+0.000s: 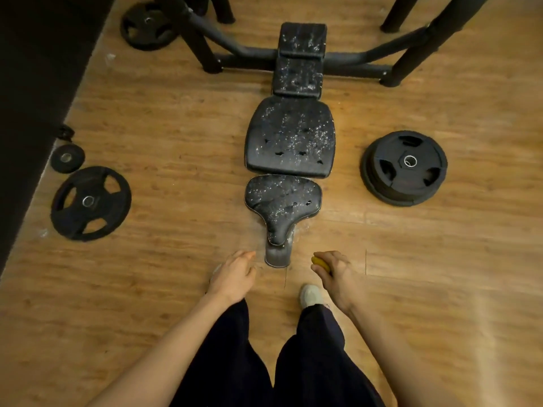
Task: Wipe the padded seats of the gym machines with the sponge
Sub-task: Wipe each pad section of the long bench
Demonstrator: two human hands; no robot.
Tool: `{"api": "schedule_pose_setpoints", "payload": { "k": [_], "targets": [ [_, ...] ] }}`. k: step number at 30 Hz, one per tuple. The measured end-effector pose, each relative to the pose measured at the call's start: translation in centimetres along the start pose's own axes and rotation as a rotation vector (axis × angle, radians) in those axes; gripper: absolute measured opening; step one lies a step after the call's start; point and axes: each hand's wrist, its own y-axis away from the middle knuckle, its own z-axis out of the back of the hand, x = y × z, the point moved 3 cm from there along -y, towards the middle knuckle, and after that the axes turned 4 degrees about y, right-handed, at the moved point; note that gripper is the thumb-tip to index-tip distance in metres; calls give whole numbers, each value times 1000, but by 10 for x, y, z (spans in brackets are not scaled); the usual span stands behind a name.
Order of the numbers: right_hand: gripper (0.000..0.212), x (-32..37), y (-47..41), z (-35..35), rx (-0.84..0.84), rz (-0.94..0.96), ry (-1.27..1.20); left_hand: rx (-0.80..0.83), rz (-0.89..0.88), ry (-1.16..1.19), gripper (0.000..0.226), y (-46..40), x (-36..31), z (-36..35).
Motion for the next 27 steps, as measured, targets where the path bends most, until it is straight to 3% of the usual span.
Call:
{"api": "schedule_pose_setpoints", "payload": {
  "k": [7, 13, 21, 27],
  "targets": [
    [32, 50, -16, -55, -168, -165, -108, 147, -192, -159, 47, -54, 47, 48],
    [32, 52, -29, -99, -264, -279, -232, 230, -277, -229, 46, -94, 74, 57],
    [36, 5, -65, -146, -297, -297, -306, 235, -320, -266, 47, -152, 87, 12],
    [31, -46, -102, -186, -412, -274, -440, 217, -436, -276, 48, -213, 104, -45]
  ]
}}
